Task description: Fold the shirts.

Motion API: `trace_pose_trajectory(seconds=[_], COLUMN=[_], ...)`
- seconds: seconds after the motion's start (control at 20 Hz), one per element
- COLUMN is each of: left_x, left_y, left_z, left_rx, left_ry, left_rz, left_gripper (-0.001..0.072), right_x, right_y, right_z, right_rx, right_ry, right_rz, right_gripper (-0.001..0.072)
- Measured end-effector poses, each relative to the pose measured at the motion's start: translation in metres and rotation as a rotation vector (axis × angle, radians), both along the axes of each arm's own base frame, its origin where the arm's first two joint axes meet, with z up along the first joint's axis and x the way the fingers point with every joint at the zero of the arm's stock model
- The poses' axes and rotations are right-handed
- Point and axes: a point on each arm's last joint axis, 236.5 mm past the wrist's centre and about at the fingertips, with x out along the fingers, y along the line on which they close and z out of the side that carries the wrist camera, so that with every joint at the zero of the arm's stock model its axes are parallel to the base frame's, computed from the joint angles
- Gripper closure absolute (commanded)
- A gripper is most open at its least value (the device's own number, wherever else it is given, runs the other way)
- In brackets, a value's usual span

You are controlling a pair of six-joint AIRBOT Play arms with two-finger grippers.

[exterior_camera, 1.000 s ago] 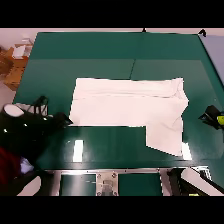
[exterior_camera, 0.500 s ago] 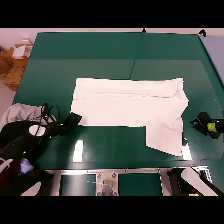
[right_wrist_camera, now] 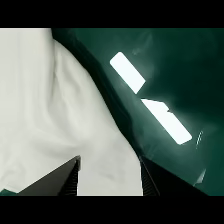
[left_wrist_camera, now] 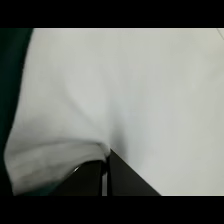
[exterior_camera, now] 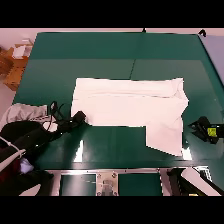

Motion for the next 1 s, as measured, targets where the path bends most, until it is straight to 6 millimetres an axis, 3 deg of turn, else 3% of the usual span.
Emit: trace_pose_trajectory(seconds=[0.25,0.6,0.85,1.0], left_x=[-0.005,-0.012,-0.014,-0.016], left_y=[-0.009,-0.015,-0.017,-0.019], left_z=[0.0,-0.002,-0.002,-0.003], left_rx=[-0.002,0.002,0.01,0.008], left_ry=[0.006,0.018,0.015,0.019], left_rz=[-0.052,-0.108,-0.13,-0.144], left_gripper=[0.0678,0.0678,0.0678,0.0678], right_x=[-0.025,-0.021,-0.014,-0.006], right_y=[0.024,0.059,0.056,0.041], right_z=[-0.022,-0.042,-0.037,-0.015], right_rx=[0.152,0.254,0.246,0.241], right_ry=[0.056,0.057,0.042,0.011], right_rz=[0.126,0.278,0.33,0.336], right_gripper=[0.0274,0.0274,0.0275,0.0275])
